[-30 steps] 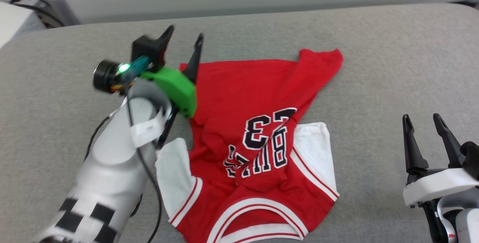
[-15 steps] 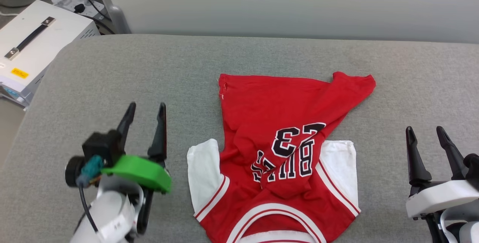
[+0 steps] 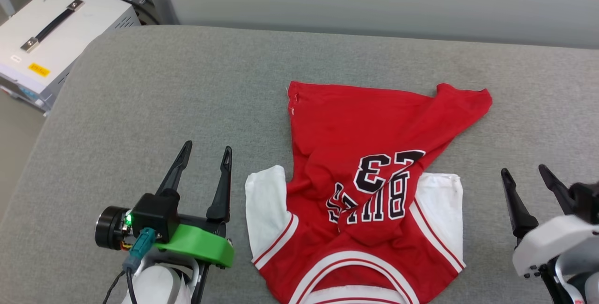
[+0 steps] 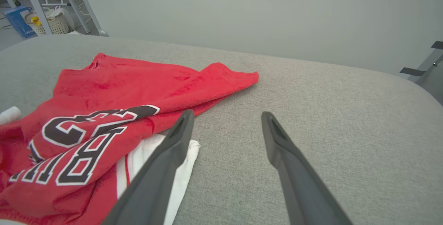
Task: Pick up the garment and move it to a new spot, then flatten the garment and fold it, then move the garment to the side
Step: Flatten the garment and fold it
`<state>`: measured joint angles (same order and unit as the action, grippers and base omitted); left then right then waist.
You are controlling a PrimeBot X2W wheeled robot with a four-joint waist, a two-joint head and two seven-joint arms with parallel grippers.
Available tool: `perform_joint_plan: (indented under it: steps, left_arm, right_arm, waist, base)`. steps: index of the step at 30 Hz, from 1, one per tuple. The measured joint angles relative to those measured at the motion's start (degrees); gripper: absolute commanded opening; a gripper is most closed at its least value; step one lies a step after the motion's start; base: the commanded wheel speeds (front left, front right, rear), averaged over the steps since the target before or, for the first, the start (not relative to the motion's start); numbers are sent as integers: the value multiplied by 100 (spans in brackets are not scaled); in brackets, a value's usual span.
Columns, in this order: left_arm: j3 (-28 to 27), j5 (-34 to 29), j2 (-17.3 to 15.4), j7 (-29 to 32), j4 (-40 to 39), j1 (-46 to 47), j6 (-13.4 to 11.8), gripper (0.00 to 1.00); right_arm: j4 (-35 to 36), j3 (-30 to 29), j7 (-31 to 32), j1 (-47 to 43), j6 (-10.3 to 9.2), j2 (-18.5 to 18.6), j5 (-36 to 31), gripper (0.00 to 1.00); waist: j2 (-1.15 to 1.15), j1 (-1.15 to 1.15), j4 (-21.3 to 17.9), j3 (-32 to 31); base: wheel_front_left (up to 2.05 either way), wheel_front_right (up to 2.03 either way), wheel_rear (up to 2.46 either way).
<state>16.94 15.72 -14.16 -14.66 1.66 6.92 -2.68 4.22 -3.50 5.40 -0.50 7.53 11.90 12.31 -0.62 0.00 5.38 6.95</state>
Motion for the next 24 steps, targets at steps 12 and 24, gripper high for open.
perform_joint_plan:
  steps: [12,24]
  left_arm:
    - [-82,-318,359,0,20,63,209,100]
    - [-256,-465,573,0,171,165,402,100]
  right_arm:
    - [-419,638,2598,790,0,711,338,100]
    - [-1114,788,3150,1146,0,794,361,100]
  waist:
    - [0,0,476,439]
    - [0,0,865,767]
  base:
    - [0,0,0]
    - [0,0,0]
